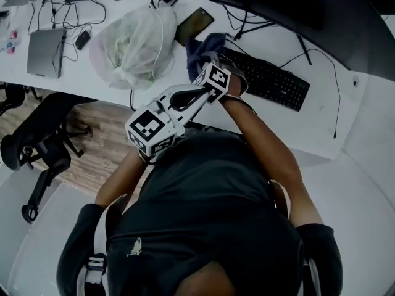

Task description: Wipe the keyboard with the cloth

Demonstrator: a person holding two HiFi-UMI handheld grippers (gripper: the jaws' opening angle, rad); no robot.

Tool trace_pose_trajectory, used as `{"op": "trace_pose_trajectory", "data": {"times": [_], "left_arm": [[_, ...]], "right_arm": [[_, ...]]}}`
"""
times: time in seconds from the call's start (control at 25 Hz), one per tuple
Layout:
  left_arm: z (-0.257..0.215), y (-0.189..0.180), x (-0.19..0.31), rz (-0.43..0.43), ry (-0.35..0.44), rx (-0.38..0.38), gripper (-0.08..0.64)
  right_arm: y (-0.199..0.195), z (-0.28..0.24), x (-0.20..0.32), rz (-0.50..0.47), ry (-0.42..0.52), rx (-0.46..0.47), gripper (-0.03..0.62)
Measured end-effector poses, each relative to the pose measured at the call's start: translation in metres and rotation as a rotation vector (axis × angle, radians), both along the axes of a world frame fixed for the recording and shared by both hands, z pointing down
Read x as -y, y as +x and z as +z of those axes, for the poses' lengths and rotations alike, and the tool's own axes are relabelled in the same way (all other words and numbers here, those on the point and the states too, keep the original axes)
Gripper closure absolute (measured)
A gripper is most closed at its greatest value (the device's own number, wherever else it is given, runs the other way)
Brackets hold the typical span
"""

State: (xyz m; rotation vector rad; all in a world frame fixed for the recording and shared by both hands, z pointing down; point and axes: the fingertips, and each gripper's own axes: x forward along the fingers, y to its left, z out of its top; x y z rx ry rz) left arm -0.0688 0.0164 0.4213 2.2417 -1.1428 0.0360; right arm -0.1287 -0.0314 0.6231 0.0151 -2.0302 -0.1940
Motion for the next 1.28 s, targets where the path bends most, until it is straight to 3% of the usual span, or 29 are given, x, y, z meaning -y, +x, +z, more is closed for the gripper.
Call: {"op": "trace_pose_trajectory", "data": {"times": [0.16,0.28,0.36,0.52,0.68,0.76,0.84,0.96,1.08,1.28], "left_arm": [[-0.025,-0.003,0.001,0.028,0.097,-0.007,0.558],[-0.01,-0.015,0.005,-0.004,0.057,0.021,0.558],[-0.003,-0.026,0.008,-0.035,0.034,0.02,0.558],[0.005,-0.042,0.004,-0.075,0.017,0.019,0.558],[0.009,-0.048,0.002,-0.084,0.018,0.021,0.558],[0.009,-0.047,0.002,-0.083,0.02,0.02,0.558],[0.01,-0.046,0.001,-0.087,0.021,0.019,0.558],[0.009,-0.044,0.002,-0.094,0.023,0.022,0.558],[0.007,-0.052,0.006,-0.117,0.024,0.031,0.558],[0.013,-0.086,0.01,-0.197,0.01,0.07,0.558]], "right_arm": [[0.003,-0.026,0.007,0.053,0.005,0.082,0.548],[0.043,0.009,-0.001,0.067,-0.031,-0.029,0.549],[0.083,0.022,0.005,0.141,-0.054,-0.058,0.549],[0.203,0.017,0.037,0.392,-0.03,-0.128,0.549],[0.369,0.015,0.069,0.725,0.027,-0.345,0.549],[0.413,-0.001,0.081,0.826,0.08,-0.386,0.549],[0.404,-0.014,0.091,0.807,0.129,-0.368,0.549],[0.335,0.009,0.083,0.607,0.148,-0.363,0.549],[0.239,0.022,0.063,0.374,0.187,-0.345,0.549],[0.065,0.018,-0.011,0.066,0.042,-0.13,0.549]]}}
